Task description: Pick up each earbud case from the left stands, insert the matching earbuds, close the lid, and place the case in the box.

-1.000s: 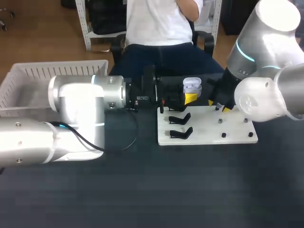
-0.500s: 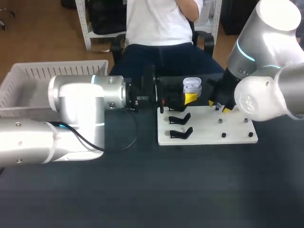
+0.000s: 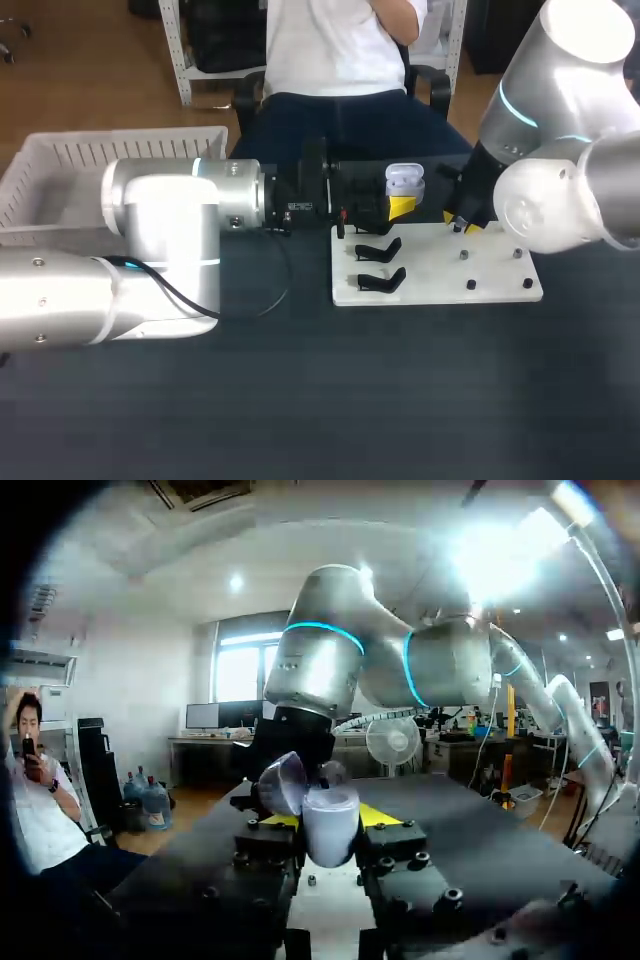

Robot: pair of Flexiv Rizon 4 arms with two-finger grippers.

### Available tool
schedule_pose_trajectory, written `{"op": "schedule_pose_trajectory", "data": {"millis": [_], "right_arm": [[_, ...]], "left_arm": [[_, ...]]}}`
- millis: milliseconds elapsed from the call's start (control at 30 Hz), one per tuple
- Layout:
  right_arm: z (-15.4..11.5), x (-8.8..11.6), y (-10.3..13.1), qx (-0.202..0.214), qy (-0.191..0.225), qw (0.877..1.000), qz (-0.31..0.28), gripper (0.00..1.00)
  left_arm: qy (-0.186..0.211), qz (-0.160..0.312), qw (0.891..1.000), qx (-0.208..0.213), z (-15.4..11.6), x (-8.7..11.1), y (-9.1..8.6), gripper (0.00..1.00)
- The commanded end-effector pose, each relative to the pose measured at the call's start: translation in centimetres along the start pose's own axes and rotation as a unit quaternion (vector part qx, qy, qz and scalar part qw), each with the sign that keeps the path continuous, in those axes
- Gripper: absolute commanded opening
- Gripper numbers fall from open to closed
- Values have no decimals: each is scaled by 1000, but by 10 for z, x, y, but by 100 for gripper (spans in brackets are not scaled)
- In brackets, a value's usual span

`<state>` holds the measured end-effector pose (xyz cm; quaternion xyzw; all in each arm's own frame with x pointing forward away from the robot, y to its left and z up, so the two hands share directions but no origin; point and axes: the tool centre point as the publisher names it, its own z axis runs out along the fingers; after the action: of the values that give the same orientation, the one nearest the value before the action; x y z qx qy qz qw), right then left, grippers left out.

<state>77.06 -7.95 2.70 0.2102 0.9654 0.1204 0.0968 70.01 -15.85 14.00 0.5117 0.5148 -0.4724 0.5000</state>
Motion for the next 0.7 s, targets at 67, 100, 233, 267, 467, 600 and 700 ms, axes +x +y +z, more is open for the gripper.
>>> {"op": "schedule_pose_trajectory", "data": {"millis": [67,100,233,267,467,600,700], "right_arm": [[1,1,1,1,1,1000,1,18],[2,2,1,1,1,1000,2,15],[3,2,1,1,3,1000,3,0],[3,2,1,2,3,1000,3,0],[2,1,1,4,3,1000,4,0],[-7,1,2,4,1,1000,3,0],[-17,1,1,1,-6,1000,2,0]], "left_arm": [[-3,2,1000,-3,0,1,-1,0],[-3,2,1000,-3,0,1,-1,0],[-3,2,1000,-3,0,1,-1,0],[-3,2,1000,-3,0,1,-1,0],[-3,2,1000,-3,0,1,-1,0],[-3,2,1000,-3,0,1,-1,0],[-3,2,1000,-3,0,1,-1,0]]}}
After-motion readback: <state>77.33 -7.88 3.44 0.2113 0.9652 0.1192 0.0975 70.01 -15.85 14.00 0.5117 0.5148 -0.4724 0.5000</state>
